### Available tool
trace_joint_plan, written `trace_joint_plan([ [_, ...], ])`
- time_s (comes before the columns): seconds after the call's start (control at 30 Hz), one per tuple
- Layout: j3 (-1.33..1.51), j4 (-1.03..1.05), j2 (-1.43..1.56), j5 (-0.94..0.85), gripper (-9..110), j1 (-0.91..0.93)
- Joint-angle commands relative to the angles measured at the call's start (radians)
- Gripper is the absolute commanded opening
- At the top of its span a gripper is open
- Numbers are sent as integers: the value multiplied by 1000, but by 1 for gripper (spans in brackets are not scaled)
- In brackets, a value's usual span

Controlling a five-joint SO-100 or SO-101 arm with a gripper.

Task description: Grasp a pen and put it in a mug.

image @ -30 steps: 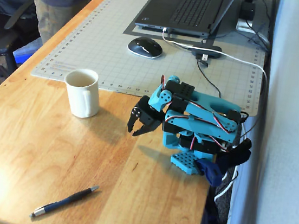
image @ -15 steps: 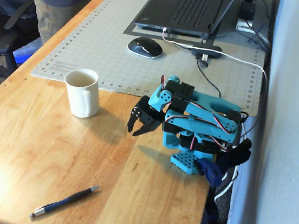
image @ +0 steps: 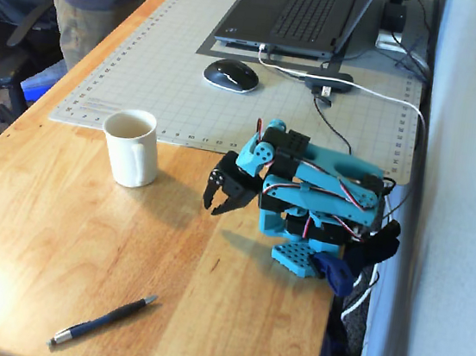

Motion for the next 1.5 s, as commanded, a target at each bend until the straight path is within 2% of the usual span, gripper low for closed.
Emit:
trace_joint_plan([
  [0.0, -192, -17, -167, 15, 4, 0],
  [0.1, -314, -17, -318, 32, 4, -2],
  [0.2, -436, -17, -453, 121, 4, -12],
  [0.53, -805, -17, -842, 560, 4, -135],
  [0.87, -1218, -18, -1253, 1112, 4, -337],
  [1.13, -1399, -18, -1539, 1404, 19, -512],
  [1.47, -1605, -18, -1850, 1591, 31, -698],
])
